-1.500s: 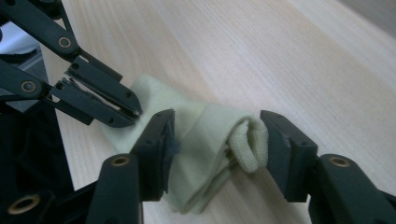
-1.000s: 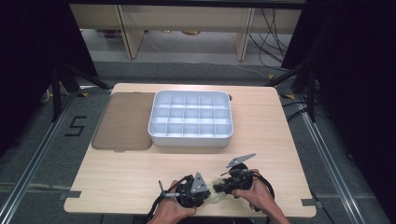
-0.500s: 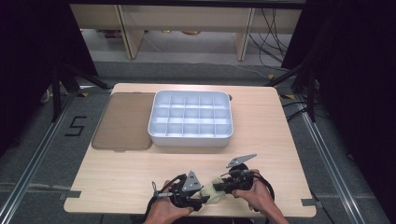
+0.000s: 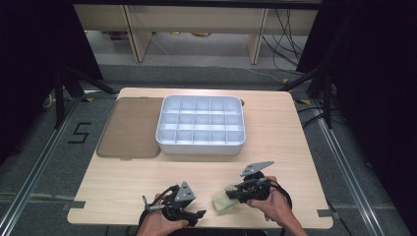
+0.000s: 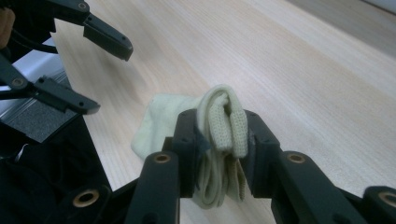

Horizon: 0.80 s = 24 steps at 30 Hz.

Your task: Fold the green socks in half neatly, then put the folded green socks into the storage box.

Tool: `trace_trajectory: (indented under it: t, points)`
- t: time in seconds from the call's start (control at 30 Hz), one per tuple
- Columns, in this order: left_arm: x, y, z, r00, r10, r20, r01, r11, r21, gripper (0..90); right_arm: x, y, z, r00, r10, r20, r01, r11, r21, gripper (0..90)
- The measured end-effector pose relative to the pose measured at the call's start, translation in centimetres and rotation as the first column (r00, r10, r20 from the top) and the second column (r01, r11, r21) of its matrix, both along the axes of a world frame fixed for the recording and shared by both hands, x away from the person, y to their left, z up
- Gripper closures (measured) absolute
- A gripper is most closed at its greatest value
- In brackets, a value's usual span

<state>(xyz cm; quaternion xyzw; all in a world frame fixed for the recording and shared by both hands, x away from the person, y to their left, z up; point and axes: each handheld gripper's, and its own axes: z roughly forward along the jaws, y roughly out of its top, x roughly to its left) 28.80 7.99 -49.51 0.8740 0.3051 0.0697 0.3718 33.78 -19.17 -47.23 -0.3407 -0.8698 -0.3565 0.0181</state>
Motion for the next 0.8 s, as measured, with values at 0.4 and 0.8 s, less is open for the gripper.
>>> trace_trajectory:
  t: [0.4, 0.8]
  points:
    - [-0.9, 2.6, -1.0, 0.9962, 0.085, 0.023, -0.085, 0.9961, 0.021, 36.0, 0.1, -0.1, 0.9, 0.999, 0.01, 0.044, -0.009, 1.0, -0.014, 70.5]
    - [-2.1, 4.7, -1.0, 0.9919, 0.121, 0.039, -0.122, 0.9925, 0.014, 29.1, 1.3, -0.7, 2.1, 0.9979, -0.014, 0.064, 0.016, 1.0, -0.023, 70.4]
